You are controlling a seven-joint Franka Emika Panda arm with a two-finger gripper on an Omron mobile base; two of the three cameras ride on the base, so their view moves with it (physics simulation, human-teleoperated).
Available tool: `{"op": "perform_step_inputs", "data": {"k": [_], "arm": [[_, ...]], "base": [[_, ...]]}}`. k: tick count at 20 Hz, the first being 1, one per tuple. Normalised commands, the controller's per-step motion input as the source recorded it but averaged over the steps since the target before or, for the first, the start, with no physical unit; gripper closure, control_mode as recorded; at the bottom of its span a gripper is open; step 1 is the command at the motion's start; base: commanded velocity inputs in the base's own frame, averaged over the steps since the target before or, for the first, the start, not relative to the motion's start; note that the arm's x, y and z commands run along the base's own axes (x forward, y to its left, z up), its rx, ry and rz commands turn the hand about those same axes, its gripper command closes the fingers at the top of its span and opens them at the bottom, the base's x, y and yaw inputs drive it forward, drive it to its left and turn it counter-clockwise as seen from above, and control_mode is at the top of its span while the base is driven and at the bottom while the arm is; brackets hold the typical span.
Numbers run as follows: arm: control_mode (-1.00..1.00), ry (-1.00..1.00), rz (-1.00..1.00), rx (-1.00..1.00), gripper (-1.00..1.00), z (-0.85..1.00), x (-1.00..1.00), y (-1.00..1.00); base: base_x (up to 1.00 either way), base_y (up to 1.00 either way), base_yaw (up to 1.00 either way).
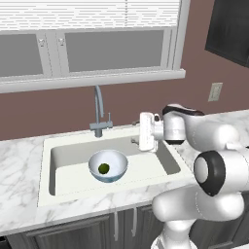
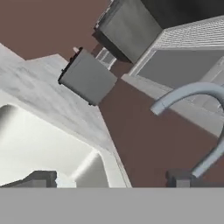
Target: Pick the lime from the cabinet and place it in the bowl. Then pick the bowl and place it in the sink. Then turn on the sink facuet.
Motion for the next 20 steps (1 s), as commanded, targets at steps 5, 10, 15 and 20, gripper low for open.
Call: {"op": "perform_step_inputs", "data": {"k": [5,10,15,20], "arm": [[-1.00,0.16,-0.38,0.40,-1.00,0.17,0.46,0.36],[-1.00,0.25,-0.25,0.40,-1.00,0.04,0.69,0.13],[-1.00,0.17,-0.11,0.31,-1.00,0.01,0.72,-0.02],[-1.00,0.05,0.00,0.00,-1.00,-0.16,0.41,0.01]], "base": [[0.00,0.00,0.00],[0.00,0.00,0.00],[0.00,0.00,0.00],[0.00,0.00,0.00]]}}
